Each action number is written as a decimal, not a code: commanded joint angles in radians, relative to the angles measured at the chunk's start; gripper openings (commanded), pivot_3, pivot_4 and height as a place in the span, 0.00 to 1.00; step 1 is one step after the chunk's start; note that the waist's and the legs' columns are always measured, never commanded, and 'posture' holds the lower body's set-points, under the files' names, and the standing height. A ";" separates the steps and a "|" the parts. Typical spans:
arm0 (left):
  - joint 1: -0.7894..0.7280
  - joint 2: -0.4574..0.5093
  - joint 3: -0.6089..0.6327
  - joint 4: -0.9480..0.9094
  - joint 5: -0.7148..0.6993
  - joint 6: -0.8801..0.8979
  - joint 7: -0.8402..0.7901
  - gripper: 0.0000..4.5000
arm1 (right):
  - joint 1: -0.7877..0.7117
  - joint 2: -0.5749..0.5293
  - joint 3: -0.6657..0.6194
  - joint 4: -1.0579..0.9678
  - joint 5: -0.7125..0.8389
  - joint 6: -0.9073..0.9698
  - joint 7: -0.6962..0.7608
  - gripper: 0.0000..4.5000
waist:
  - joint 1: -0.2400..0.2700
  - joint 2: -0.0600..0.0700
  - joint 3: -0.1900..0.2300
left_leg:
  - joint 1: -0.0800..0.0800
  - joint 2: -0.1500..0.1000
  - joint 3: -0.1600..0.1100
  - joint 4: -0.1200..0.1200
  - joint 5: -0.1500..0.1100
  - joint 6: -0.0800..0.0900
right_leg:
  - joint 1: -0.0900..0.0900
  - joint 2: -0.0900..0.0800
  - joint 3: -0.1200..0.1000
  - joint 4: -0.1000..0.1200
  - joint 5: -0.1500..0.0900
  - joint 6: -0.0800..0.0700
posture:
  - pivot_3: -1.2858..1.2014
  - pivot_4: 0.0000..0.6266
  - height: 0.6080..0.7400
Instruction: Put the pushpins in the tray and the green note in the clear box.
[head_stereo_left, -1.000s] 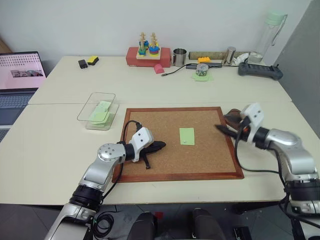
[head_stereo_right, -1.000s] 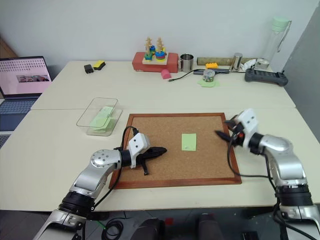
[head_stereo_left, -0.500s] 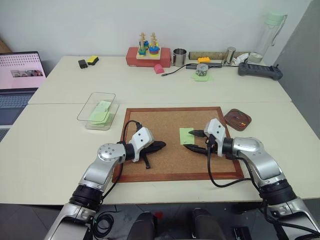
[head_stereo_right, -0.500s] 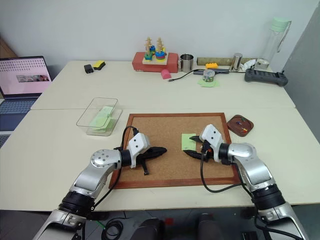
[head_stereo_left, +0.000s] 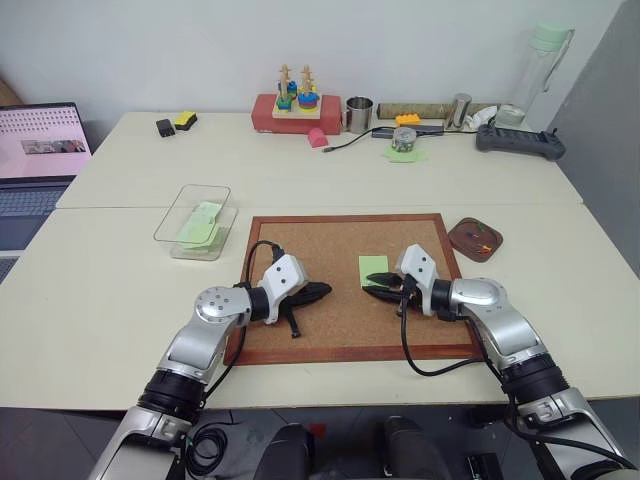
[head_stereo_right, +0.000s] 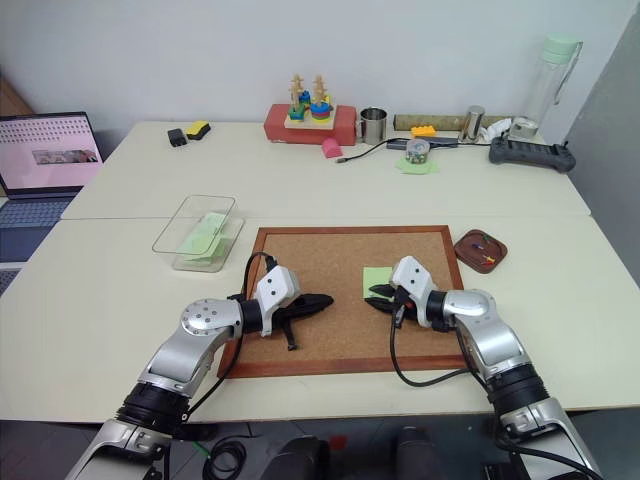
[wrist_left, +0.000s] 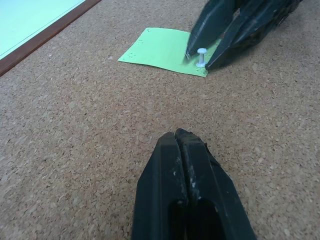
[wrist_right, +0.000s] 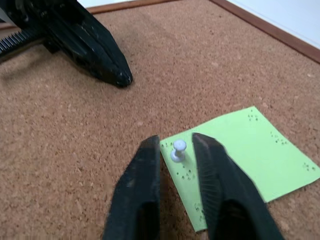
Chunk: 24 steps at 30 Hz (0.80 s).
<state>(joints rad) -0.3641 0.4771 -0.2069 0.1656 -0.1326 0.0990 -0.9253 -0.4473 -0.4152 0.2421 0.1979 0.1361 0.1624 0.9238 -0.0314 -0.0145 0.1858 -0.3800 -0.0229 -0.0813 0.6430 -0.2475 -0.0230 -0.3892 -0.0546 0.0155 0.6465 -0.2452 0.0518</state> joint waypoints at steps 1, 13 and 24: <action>0.024 0.019 -0.011 0.029 0.033 0.024 0.003 0.00 | -0.021 0.006 0.001 -0.014 -0.003 -0.028 0.016 0.01 | 0.000 0.000 0.000 | 0.000 0.000 0.000 0.000 0.000 0.000 | 0.000 0.000 0.000 0.000 0.000 0.000 | 0.52 0.24 1.00; 0.033 0.007 0.006 0.024 0.017 0.039 0.020 0.00 | -0.029 -0.011 -0.036 -0.140 0.057 0.021 0.054 0.01 | -0.001 0.000 0.000 | 0.000 0.000 0.000 0.000 0.000 0.000 | 0.000 0.000 0.000 0.000 0.000 0.000 | 0.52 0.24 1.00; 0.023 -0.037 0.179 -0.157 -0.299 0.409 0.030 0.11 | -0.031 -0.076 0.000 -0.223 -0.029 -0.098 0.062 0.00 | -0.001 0.000 0.000 | -0.002 0.000 -0.002 0.000 0.000 0.000 | -0.002 0.000 0.000 0.000 -0.002 0.004 | 0.52 0.24 1.00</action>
<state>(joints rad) -0.3401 0.4409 -0.1012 0.0966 -0.3131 0.3865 -0.8966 -0.4593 -0.4696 0.2286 0.0187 0.1450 0.1432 0.9829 -0.0323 -0.0149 0.1862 -0.3817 -0.0226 -0.0831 0.6427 -0.2475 -0.0231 -0.3909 -0.0546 0.0149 0.6467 -0.2474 0.0556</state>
